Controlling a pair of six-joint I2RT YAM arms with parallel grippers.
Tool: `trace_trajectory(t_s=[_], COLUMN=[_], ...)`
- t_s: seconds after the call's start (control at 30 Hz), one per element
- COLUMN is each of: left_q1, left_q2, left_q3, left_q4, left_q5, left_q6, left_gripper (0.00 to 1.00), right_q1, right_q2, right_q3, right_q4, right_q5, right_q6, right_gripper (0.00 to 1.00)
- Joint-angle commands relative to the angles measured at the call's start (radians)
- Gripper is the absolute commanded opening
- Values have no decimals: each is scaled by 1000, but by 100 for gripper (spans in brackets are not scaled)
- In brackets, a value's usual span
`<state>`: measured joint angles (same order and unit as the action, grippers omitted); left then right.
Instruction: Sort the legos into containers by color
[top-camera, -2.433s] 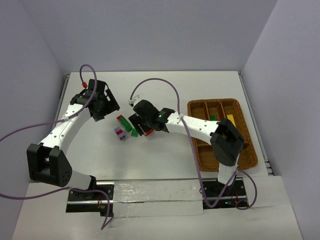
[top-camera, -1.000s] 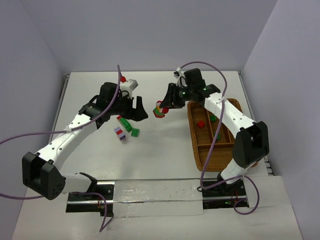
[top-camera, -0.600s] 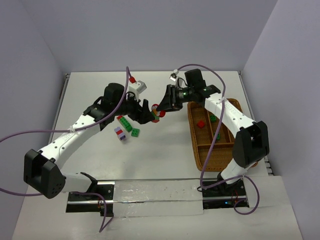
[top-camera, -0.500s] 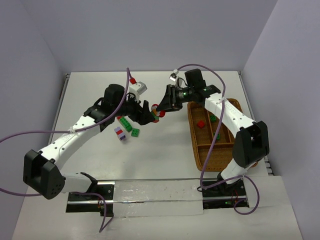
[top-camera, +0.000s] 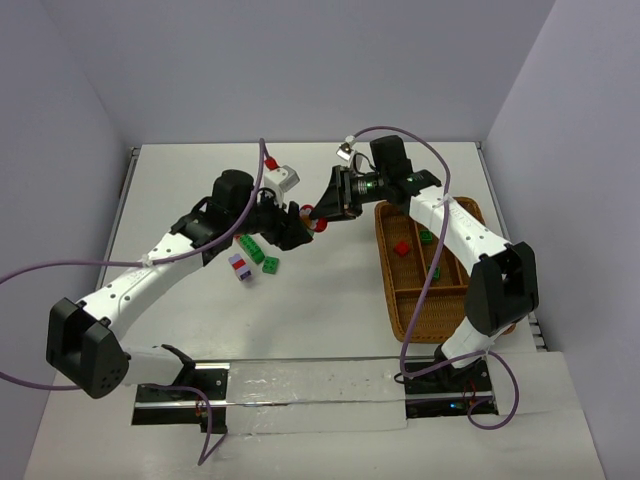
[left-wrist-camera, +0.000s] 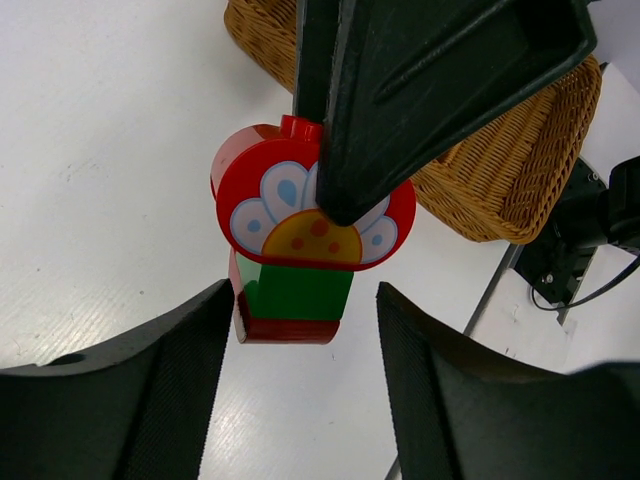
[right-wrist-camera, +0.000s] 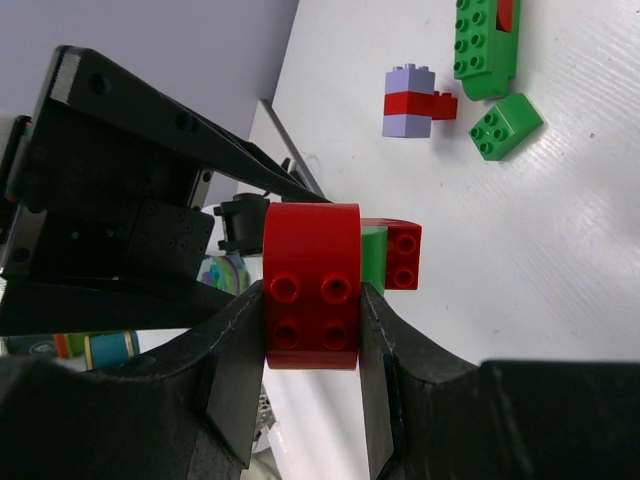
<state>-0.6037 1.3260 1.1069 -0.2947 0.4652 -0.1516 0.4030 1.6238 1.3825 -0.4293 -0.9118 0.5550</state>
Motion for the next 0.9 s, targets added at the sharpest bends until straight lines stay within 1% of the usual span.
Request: trace_trajectory(t_s=[0.0,0.1,0.13,0.17,0.2,0.27,0.3,0.33,0.43,0.5,0.6,0.7,0.77,0.87], left_q1=[-12,-19,-20,-21,-21,-21,-20,-19,-20,-20,-19,-19,-19,-18], left_q2=[13,19,19,22,24,31,36,38,29,13,-16,-32,-34,-24], left_q3=[41,47,47,51,51,61,64,67,52,30,-4,-26,-34,-33], left_q4=[43,45,46,46,46,41,35,27,15,17,16,18,25,38], left_q5=[-14,-35,-37,-37,-37,-43,-43,-41,-31,-29,-42,-55,-64,-82], left_q6=[19,14,12,12,12,11,14,15,19,17,9,-6,-24,-55], left_gripper=[64,57,52,43,36,11,3,0,0,0,0,0,0,0], right_q1=[-3,-1,-1,-2,-3,-3,-4,-5,-35,-69,-133,-176,-196,-211], right_q2=[-21,-19,-16,-15,-15,-13,-13,-14,-27,-49,-106,-171,-206,-210], right_q3=[-2,-2,-1,0,0,-3,-3,-4,-20,-31,-42,-60,-101,-145], right_q4=[73,72,65,63,61,62,61,58,53,36,-34,-127,-148,-194], right_q5=[-50,-47,-46,-47,-47,-51,-50,-50,-20,38,260,607,779,951], right_q6=[35,41,39,37,37,33,31,30,32,35,19,-30,-70,-119], right_gripper=[0,0,0,0,0,0,0,0,0,0,0,0,1,1])
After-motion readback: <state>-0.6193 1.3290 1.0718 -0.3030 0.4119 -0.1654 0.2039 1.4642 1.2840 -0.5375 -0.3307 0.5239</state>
